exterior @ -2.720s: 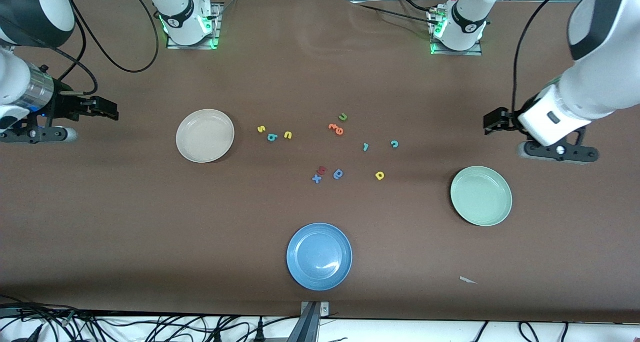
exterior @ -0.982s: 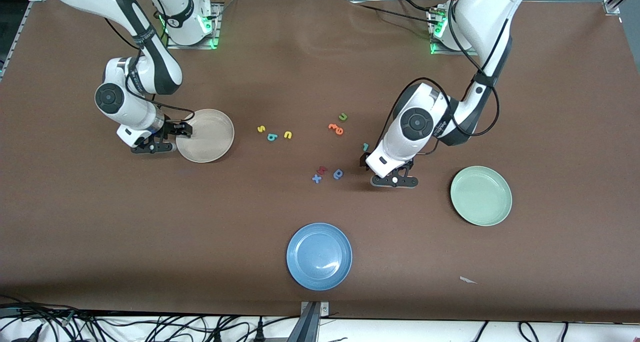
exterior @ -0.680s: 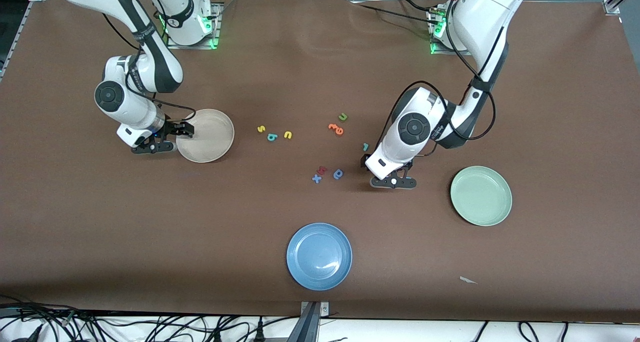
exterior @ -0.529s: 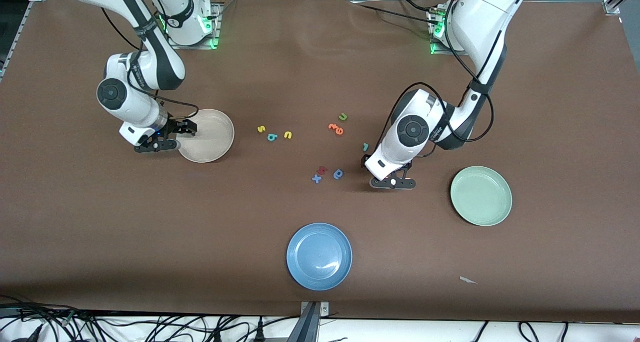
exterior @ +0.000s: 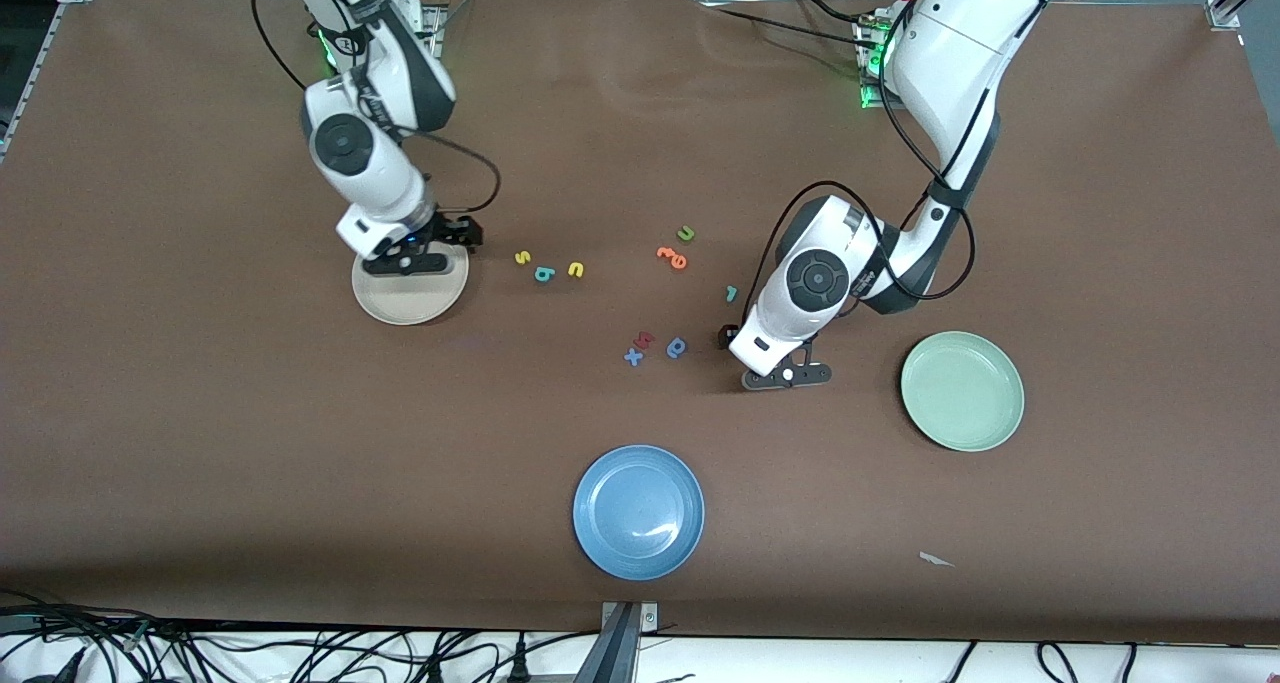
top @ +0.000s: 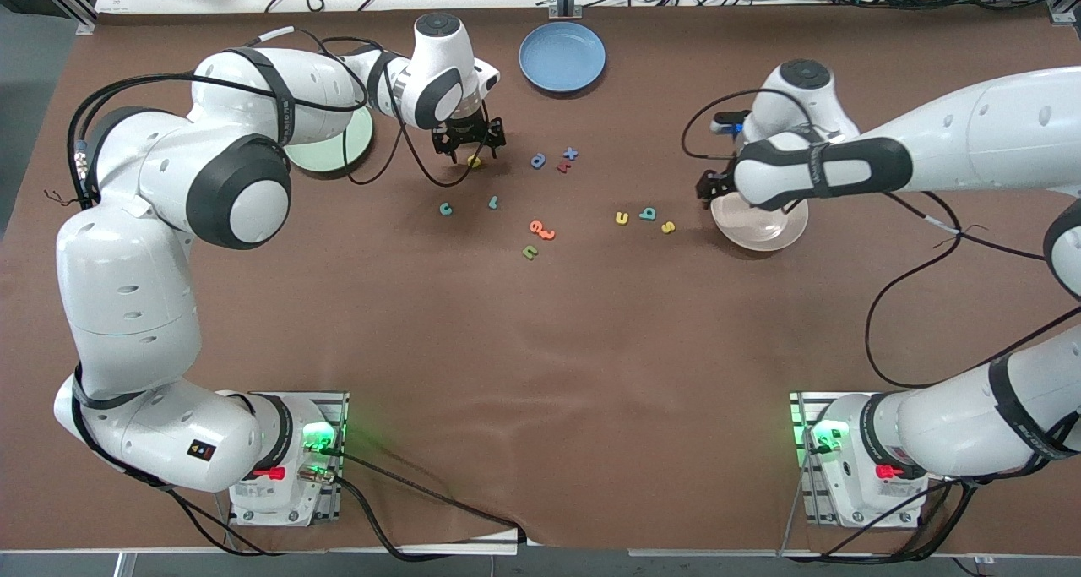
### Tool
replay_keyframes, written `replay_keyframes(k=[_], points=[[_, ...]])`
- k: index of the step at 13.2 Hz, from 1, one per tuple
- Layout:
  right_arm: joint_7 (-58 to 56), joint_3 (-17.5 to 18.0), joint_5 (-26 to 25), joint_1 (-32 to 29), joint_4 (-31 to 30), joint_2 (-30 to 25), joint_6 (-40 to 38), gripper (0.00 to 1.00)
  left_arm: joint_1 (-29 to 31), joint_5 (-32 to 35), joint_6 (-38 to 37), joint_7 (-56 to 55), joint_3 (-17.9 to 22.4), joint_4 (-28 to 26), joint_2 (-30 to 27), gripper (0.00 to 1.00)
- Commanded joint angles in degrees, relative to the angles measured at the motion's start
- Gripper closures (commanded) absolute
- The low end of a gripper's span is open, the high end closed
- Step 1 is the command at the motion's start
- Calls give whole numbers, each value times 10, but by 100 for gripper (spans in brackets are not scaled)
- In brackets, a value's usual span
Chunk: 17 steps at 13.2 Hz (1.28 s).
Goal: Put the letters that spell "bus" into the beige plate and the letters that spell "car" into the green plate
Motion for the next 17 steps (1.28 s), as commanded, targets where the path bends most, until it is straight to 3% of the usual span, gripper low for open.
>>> replay_keyframes(k=[1,4,7,10,17], points=[[74,-5,6,53,20,26,30,2,-6,12,2,-31,3,14,17,9],[136,-5,1,93,48,59,38,2,-5,11,2,-34,3,14,21,14],[137,-6,-4,94,48,84,78,2,-4,10,2,-33,3,16,24,29],[137,-6,-70,94,48,107,105,2,-1,7,1,-31,3,18,23,33],[137,-6,-125,95,45,135,107,2,0,7,2,-32,3,24,23,44]])
